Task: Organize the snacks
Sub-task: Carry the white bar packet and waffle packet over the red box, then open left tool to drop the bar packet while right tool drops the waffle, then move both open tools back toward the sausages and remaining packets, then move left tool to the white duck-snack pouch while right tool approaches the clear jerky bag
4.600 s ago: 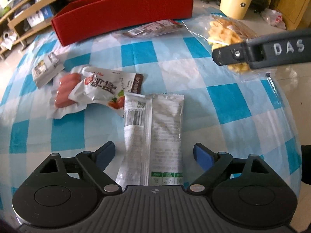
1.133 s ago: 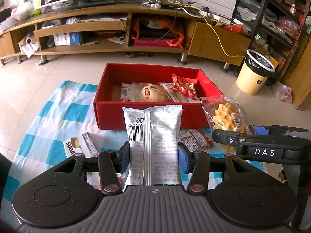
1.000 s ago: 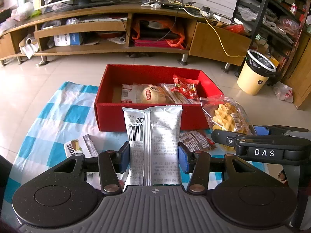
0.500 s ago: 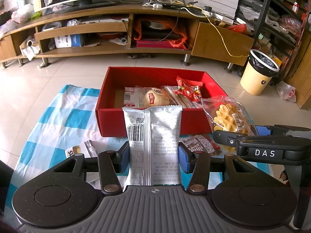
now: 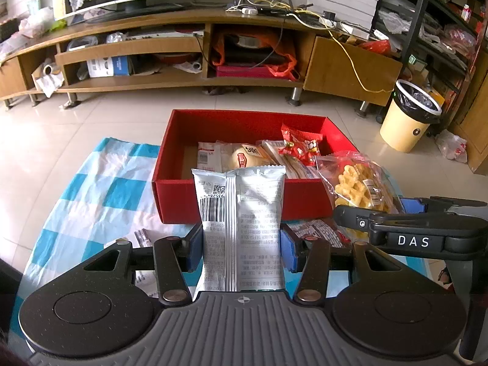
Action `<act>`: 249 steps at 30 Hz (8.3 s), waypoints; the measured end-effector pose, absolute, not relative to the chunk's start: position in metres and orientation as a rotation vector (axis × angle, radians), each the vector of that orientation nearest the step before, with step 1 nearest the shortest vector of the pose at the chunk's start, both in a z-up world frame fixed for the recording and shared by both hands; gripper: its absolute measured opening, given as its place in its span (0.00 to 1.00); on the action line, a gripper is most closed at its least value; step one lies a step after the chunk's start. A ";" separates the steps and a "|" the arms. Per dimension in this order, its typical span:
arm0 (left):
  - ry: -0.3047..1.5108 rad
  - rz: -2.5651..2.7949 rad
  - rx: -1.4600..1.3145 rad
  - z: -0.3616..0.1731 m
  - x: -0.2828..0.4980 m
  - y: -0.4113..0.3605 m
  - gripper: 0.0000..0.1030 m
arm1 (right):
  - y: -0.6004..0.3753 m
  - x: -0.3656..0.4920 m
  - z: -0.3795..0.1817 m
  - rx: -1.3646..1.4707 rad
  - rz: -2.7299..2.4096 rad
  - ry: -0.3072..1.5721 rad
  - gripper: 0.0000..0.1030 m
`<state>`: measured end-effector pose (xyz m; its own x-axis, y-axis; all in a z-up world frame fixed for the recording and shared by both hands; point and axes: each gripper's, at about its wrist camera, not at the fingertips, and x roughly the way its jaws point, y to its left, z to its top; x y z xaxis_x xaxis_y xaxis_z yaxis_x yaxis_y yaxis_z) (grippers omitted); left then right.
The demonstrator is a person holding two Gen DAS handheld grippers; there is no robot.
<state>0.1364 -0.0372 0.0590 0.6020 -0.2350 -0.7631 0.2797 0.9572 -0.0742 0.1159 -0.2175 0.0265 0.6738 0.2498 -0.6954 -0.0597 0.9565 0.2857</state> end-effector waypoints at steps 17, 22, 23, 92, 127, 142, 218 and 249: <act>0.874 -0.285 0.054 0.056 0.154 -0.036 0.56 | -0.216 0.136 0.027 0.246 0.177 0.813 0.75; 0.865 -0.280 0.047 0.058 0.157 -0.035 0.56 | -0.216 0.134 0.027 0.246 0.177 0.813 0.75; 0.862 -0.280 0.046 0.058 0.158 -0.035 0.56 | -0.216 0.136 0.026 0.245 0.177 0.813 0.75; 0.832 -0.153 0.184 0.034 0.261 -0.088 0.78 | -0.223 0.229 -0.004 0.143 0.101 0.786 0.79; 0.836 -0.154 0.154 0.061 0.179 -0.060 0.97 | -0.216 0.151 0.027 0.143 0.102 0.787 0.79; 0.899 -0.153 0.184 0.043 0.147 -0.039 1.00 | -0.215 0.139 0.008 0.157 0.114 0.872 0.80; 1.115 -0.240 -0.089 0.013 0.112 0.028 1.00 | -0.175 0.091 -0.015 0.175 0.479 1.112 0.91; 1.208 -0.314 -0.107 -0.008 0.099 -0.004 1.00 | -0.166 0.059 -0.028 -0.077 0.254 1.046 0.84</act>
<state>0.0993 -0.0044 -0.0079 0.3176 -0.2951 -0.9011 0.1816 0.9517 -0.2477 0.0594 -0.1661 -0.0282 0.4744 0.1711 -0.8635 -0.2439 0.9681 0.0578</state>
